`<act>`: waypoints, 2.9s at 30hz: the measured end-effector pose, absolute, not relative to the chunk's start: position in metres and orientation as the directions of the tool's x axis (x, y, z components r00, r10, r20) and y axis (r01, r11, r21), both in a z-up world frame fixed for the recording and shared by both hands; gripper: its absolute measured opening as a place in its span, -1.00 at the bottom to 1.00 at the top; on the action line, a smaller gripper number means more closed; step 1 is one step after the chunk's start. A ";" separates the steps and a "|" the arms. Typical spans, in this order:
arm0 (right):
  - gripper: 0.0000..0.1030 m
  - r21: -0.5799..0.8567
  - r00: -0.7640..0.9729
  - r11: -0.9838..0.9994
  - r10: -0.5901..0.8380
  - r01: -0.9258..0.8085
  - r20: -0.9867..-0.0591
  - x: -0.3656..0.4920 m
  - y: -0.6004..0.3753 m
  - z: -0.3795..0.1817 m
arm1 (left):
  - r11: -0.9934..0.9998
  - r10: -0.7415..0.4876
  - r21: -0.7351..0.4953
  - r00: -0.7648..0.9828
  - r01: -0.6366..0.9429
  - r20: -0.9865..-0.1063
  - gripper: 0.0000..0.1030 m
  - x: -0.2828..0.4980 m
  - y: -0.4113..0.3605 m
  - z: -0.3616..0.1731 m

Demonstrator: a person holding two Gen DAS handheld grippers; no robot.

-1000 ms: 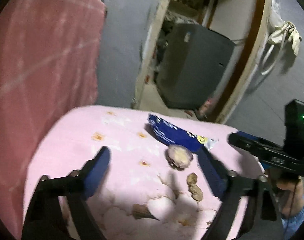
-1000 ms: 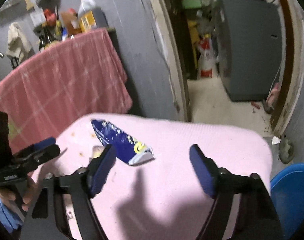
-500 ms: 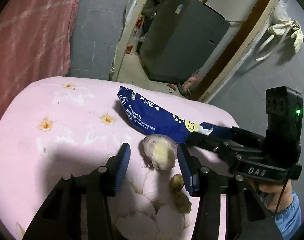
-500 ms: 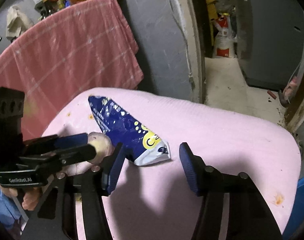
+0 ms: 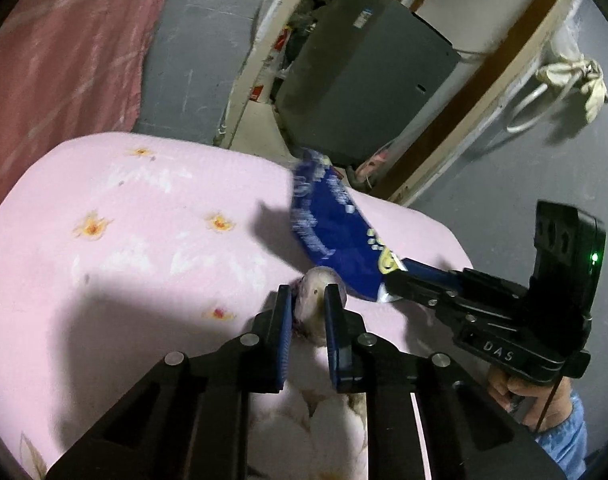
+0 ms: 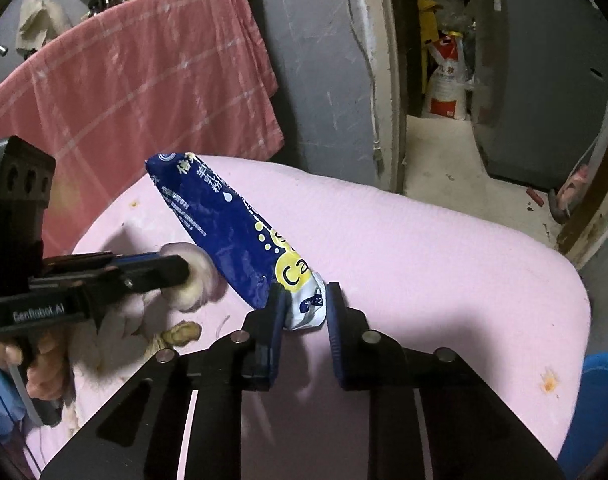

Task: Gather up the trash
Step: 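Grasp beige round peel with left gripper while right gripper grasps blue snack bag, then lift the peel and snack bag and carry both over the blue bucket, then open both grippers over the blue bucket to drop the items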

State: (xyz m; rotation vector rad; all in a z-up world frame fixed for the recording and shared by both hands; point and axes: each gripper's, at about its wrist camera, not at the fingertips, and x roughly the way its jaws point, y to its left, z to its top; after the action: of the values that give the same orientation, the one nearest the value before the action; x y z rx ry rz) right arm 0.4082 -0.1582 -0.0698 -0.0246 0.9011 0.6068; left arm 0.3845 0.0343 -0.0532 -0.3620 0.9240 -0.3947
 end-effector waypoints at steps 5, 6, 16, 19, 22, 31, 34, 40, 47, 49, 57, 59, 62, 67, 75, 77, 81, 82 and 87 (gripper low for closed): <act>-0.68 0.219 0.513 0.852 0.470 -0.475 -0.718 0.395 -0.172 -0.064 | 0.861 -0.479 -0.488 0.555 0.146 -0.680 -0.87 0.366 0.047 -0.051; -0.69 0.219 0.523 0.856 0.468 -0.467 -0.713 0.393 -0.176 -0.062 | 0.864 -0.473 -0.481 0.562 0.146 -0.679 -0.88 0.363 0.046 -0.049; -0.70 0.168 0.638 0.906 0.396 -0.388 -0.661 0.349 -0.211 -0.043 | 0.897 -0.426 -0.401 0.606 0.185 -0.672 -0.90 0.340 0.035 -0.041; -0.70 0.187 0.649 0.918 0.382 -0.350 -0.658 0.341 -0.224 -0.046 | 0.894 -0.437 -0.394 0.608 0.213 -0.663 -0.91 0.334 0.031 -0.040; -0.69 0.204 0.662 0.931 0.359 -0.302 -0.658 0.333 -0.236 -0.052 | 0.898 -0.436 -0.368 0.602 0.241 -0.669 -0.91 0.330 0.022 -0.041; -0.70 0.231 0.696 0.930 0.368 -0.286 -0.617 0.299 -0.239 -0.050 | 0.903 -0.425 -0.355 0.643 0.244 -0.638 -0.92 0.306 0.017 -0.038; -0.70 0.245 0.725 0.923 0.384 -0.296 -0.571 0.287 -0.236 -0.047 | 0.901 -0.427 -0.353 0.663 0.252 -0.616 -0.92 0.295 0.013 -0.035; -0.70 0.283 0.786 0.911 0.405 -0.301 -0.468 0.270 -0.241 -0.035 | 0.900 -0.429 -0.330 0.716 0.285 -0.550 -0.92 0.275 -0.005 -0.022; -0.70 0.332 0.856 0.905 0.379 -0.265 -0.351 0.255 -0.265 -0.017 | 0.886 -0.454 -0.326 0.763 0.331 -0.460 -0.93 0.263 -0.036 -0.002; -0.70 0.332 0.875 0.909 0.360 -0.251 -0.325 0.250 -0.272 -0.011 | 0.880 -0.466 -0.322 0.766 0.350 -0.443 -0.93 0.262 -0.048 0.003; -0.70 0.342 0.917 0.921 0.287 -0.186 -0.276 0.240 -0.300 -0.004 | 0.857 -0.511 -0.313 0.757 0.409 -0.408 -0.93 0.268 -0.089 0.013; -0.70 0.343 0.933 0.925 0.257 -0.162 -0.253 0.234 -0.310 -0.001 | 0.849 -0.525 -0.309 0.755 0.429 -0.392 -0.93 0.269 -0.099 0.018; -0.70 0.348 0.949 0.930 0.210 -0.120 -0.233 0.228 -0.328 0.002 | 0.833 -0.551 -0.313 0.744 0.457 -0.379 -0.93 0.274 -0.117 0.023; -0.70 0.364 0.964 0.931 0.129 -0.036 -0.232 0.222 -0.360 -0.003 | 0.804 -0.593 -0.315 0.717 0.504 -0.367 -0.94 0.287 -0.157 0.027; -0.70 0.352 0.961 0.930 -0.004 0.106 -0.277 0.214 -0.408 -0.018 | 0.787 -0.617 -0.294 0.688 0.543 -0.381 -0.94 0.301 -0.217 0.012; -0.69 0.333 0.957 0.935 -0.025 0.125 -0.290 0.214 -0.412 -0.022 | 0.790 -0.613 -0.283 0.687 0.544 -0.390 -0.95 0.304 -0.229 0.005; -0.69 0.313 0.943 0.936 -0.052 0.160 -0.328 0.216 -0.421 -0.035 | 0.790 -0.612 -0.284 0.672 0.543 -0.417 -0.95 0.309 -0.244 -0.010; -0.69 0.312 0.939 0.935 -0.053 0.167 -0.341 0.219 -0.424 -0.038 | 0.789 -0.613 -0.288 0.666 0.543 -0.424 -0.95 0.311 -0.248 -0.014; -0.61 0.343 0.913 0.919 -0.043 0.196 -0.407 0.227 -0.438 -0.058 | 0.779 -0.623 -0.315 0.613 0.542 -0.485 -0.95 0.324 -0.263 -0.030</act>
State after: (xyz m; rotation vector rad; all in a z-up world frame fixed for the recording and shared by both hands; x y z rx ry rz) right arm 0.2270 -0.4381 -0.0578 0.3891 0.4047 -0.1265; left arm 0.3241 -0.2626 -0.0301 -0.1421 0.6127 -0.6746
